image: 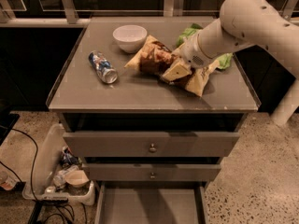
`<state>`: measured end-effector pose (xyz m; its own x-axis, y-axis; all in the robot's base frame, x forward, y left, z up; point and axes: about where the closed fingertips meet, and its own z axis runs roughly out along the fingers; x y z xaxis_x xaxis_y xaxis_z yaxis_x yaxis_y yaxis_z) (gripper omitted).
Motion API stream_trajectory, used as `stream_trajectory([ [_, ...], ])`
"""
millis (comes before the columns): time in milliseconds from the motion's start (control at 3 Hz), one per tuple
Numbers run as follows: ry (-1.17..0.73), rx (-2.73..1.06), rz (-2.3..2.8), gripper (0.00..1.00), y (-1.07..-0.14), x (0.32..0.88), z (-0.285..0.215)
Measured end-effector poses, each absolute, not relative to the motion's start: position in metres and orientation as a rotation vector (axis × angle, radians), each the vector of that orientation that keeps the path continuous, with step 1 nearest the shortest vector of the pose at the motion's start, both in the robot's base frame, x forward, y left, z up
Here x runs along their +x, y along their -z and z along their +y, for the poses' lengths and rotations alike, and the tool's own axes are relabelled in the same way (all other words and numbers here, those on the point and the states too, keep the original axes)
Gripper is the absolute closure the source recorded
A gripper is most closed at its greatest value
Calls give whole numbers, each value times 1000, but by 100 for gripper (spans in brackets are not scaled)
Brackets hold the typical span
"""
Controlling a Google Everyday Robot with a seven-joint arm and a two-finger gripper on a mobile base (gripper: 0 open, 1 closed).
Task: Place brown chip bag into bottom drawer
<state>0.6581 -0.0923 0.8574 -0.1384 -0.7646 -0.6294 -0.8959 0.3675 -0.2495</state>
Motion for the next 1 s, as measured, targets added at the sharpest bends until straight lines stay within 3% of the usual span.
stream_trajectory([
  [333,-242,-1436,1938,88,-857,658,-92],
  [667,-242,-1436,1938,100,-857,658,-92],
  [1000,-244,-1432,1932,100,-866,647,-99],
])
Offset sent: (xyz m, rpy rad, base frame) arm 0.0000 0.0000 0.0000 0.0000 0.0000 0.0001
